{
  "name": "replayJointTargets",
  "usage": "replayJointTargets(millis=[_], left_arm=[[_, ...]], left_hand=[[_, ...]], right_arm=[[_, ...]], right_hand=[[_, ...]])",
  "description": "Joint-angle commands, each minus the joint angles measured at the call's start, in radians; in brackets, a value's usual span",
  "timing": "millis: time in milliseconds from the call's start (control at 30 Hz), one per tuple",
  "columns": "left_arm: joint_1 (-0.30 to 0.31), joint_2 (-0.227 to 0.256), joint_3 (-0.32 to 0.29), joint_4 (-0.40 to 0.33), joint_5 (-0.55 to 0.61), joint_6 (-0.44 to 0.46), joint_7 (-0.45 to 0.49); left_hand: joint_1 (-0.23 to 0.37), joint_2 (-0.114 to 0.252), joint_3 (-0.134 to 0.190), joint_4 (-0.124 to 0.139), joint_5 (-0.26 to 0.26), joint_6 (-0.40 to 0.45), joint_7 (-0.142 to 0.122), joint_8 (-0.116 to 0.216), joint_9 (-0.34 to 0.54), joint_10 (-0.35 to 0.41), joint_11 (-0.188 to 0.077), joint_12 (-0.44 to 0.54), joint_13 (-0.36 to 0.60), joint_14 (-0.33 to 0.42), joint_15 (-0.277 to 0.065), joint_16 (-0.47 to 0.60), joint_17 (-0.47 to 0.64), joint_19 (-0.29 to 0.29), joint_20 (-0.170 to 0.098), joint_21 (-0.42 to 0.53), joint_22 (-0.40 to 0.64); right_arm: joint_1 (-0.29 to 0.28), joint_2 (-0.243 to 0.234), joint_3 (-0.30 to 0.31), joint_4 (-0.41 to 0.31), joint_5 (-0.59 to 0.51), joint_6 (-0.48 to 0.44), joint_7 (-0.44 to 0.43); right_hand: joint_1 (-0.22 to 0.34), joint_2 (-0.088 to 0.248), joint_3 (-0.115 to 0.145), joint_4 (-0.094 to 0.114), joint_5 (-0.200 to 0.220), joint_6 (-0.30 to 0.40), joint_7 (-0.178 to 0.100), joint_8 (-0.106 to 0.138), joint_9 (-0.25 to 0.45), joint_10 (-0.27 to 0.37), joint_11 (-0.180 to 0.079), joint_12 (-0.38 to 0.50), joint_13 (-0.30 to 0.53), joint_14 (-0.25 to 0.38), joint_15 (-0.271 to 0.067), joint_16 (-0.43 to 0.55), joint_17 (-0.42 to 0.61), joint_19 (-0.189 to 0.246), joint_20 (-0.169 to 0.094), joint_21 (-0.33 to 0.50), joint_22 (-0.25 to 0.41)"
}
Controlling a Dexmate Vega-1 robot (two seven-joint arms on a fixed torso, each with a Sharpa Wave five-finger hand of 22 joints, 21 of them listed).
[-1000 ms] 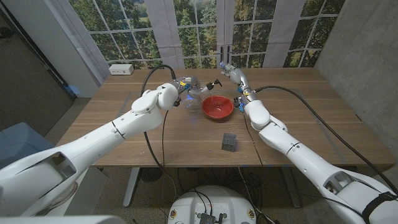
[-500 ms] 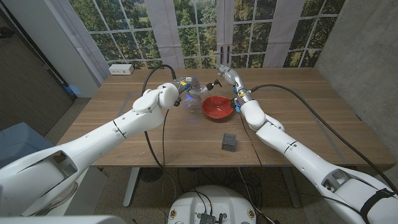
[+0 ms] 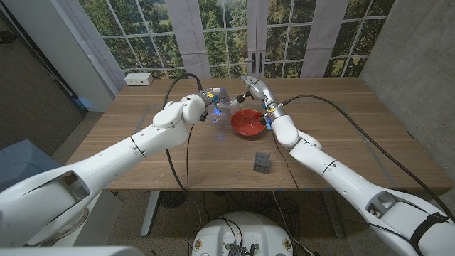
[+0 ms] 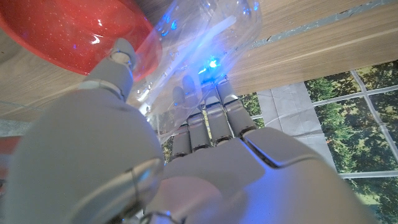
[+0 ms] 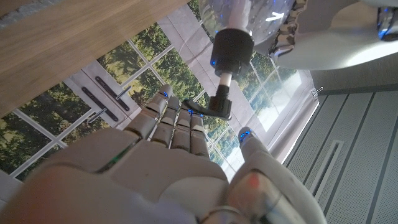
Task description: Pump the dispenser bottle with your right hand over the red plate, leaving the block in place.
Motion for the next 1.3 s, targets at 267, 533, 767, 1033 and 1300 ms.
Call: replayJointTargets(millis=[267,533,767,1033,1300], left_arm=[[0.000,-0.001,-0.001,0.003,-0.011,-0.014,0.013],[0.002,-0.001,-0.005,0.007,-0.016,-0.023,0.021],[0.003,-0.003,-0.005,0.008,-0.017,-0.018,0.022],[0.010,0.000,-0.012,0.006,-0.024,-0.030,0.036],[0.008,0.001,-0.012,0.005,-0.031,-0.035,0.028]], left_hand=[[0.212,0.218,0.087,0.078,0.006,0.206,-0.168,0.004,0.004,0.193,-0.190,-0.006,0.003,0.178,-0.324,0.005,0.003,0.039,-0.142,0.008,0.004],[0.212,0.219,0.087,0.078,0.006,0.209,-0.164,0.003,0.005,0.198,-0.187,-0.006,0.002,0.181,-0.324,0.006,0.003,0.042,-0.142,0.013,0.003],[0.214,0.216,0.085,0.076,0.006,0.213,-0.159,0.002,0.005,0.205,-0.186,-0.007,-0.001,0.187,-0.325,0.009,0.004,0.045,-0.144,0.018,0.003],[0.215,0.215,0.084,0.073,0.006,0.216,-0.157,0.001,0.005,0.210,-0.181,-0.008,-0.004,0.193,-0.325,0.011,0.005,0.049,-0.147,0.022,0.003],[0.218,0.213,0.082,0.071,0.006,0.220,-0.154,-0.001,0.005,0.214,-0.177,-0.010,-0.007,0.200,-0.325,0.014,0.006,0.053,-0.149,0.028,0.003]], right_arm=[[0.015,0.013,-0.041,-0.010,-0.057,-0.065,-0.015],[0.022,0.018,-0.057,-0.007,-0.062,-0.076,-0.005],[0.022,0.030,-0.073,-0.011,-0.064,-0.097,-0.001],[0.032,0.038,-0.096,0.007,-0.070,-0.083,0.018],[0.042,0.056,-0.125,0.035,-0.067,-0.058,0.047]], right_hand=[[-0.006,0.033,0.001,0.009,-0.001,-0.003,-0.005,0.001,0.005,-0.003,-0.009,0.003,0.003,-0.002,-0.004,0.003,0.003,0.003,0.000,-0.005,0.005],[-0.012,0.050,0.013,0.028,0.003,0.000,-0.017,0.002,0.005,-0.003,-0.017,0.003,0.003,-0.004,-0.015,0.004,0.008,0.000,-0.006,-0.005,0.005],[-0.026,0.036,0.009,0.045,0.002,-0.004,-0.010,0.000,0.006,-0.006,-0.014,0.002,0.003,-0.007,-0.006,0.002,0.009,0.001,0.002,-0.004,0.005],[-0.039,0.029,0.006,0.058,0.002,-0.006,-0.008,-0.001,0.006,-0.009,-0.012,0.001,0.003,-0.008,-0.004,0.000,0.009,0.001,0.005,-0.004,0.005],[-0.044,0.027,0.005,0.064,0.003,-0.008,-0.007,-0.001,0.006,-0.008,-0.011,0.001,0.003,-0.009,-0.004,-0.001,0.009,0.000,0.007,-0.004,0.005]])
